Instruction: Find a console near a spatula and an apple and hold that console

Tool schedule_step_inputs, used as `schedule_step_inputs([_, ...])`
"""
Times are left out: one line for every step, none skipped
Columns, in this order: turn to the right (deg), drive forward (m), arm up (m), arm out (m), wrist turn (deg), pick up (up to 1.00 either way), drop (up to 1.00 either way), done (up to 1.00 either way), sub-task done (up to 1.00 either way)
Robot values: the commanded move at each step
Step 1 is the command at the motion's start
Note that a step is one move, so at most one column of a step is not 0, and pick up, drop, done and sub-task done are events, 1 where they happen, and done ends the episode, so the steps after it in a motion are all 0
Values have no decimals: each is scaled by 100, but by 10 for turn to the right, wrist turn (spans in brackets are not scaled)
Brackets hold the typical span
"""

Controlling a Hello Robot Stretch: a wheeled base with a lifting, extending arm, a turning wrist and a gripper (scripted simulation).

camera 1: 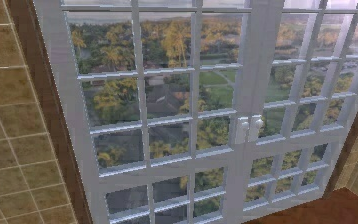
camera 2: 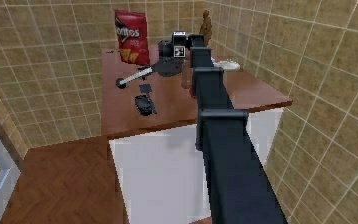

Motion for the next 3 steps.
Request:
schedule_step_inputs([0,0,0,0,90,0,0,0,0])
schedule_step_inputs([0,0,-14,0,0,0,0,0,0])
schedule_step_inputs([0,0,0,0,0,100,0,0,0])
